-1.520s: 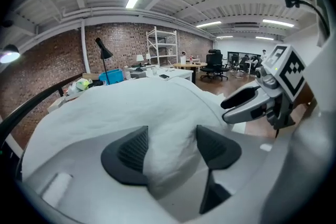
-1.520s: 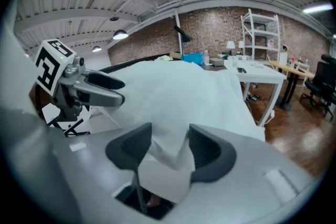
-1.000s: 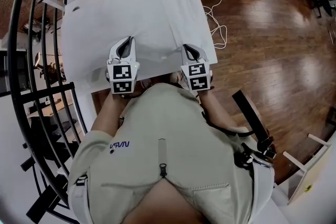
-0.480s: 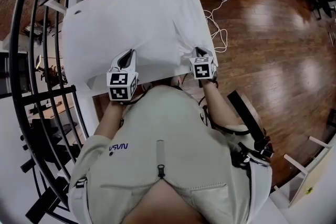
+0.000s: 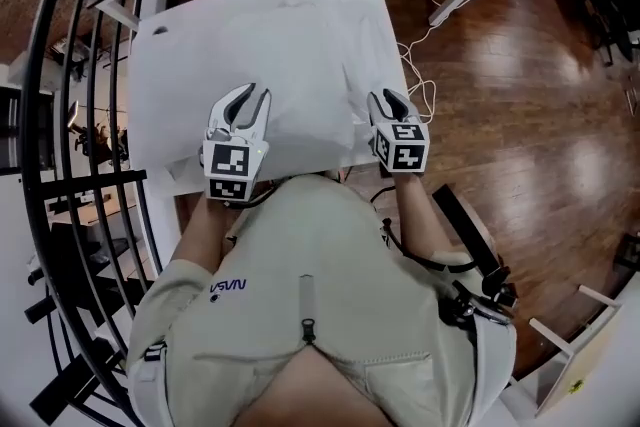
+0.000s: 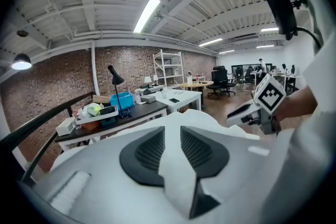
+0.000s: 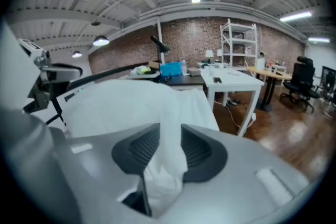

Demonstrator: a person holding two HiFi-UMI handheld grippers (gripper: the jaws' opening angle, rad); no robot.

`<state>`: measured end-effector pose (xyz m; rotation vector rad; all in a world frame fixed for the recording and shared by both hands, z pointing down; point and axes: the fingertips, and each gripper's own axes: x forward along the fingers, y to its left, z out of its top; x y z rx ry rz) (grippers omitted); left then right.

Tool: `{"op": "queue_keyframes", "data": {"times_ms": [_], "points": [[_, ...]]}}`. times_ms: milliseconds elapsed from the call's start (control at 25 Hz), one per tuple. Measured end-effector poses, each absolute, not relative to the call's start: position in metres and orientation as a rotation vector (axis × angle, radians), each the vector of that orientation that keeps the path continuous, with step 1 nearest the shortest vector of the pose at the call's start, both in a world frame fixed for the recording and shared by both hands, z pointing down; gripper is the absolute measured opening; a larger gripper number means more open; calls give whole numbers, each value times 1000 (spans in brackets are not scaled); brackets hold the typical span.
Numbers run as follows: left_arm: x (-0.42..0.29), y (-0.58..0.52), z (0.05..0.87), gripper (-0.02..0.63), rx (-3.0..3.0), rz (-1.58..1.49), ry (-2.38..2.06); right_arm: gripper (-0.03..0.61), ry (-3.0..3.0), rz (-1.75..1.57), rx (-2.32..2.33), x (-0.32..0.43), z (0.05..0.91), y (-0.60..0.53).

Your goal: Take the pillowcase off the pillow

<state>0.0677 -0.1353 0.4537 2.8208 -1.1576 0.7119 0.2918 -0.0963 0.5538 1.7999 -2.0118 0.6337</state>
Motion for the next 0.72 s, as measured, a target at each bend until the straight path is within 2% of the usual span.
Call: {"op": "queue_keyframes", "data": {"times_ms": [280, 400, 600, 720], "points": [[94, -241, 450, 259, 2813, 856, -1069, 150, -2195, 547, 1694, 275, 501, -203], [107, -273, 464, 301, 2775, 920, -1036, 150, -2238, 616, 1693, 271, 490, -249], [117, -298, 524, 301, 2629, 1073, -929, 150, -2170, 778, 1668, 261, 513, -309], [113, -283, 545, 219, 2544, 1169, -825, 150, -2089, 858, 1663, 266, 535, -330]]}}
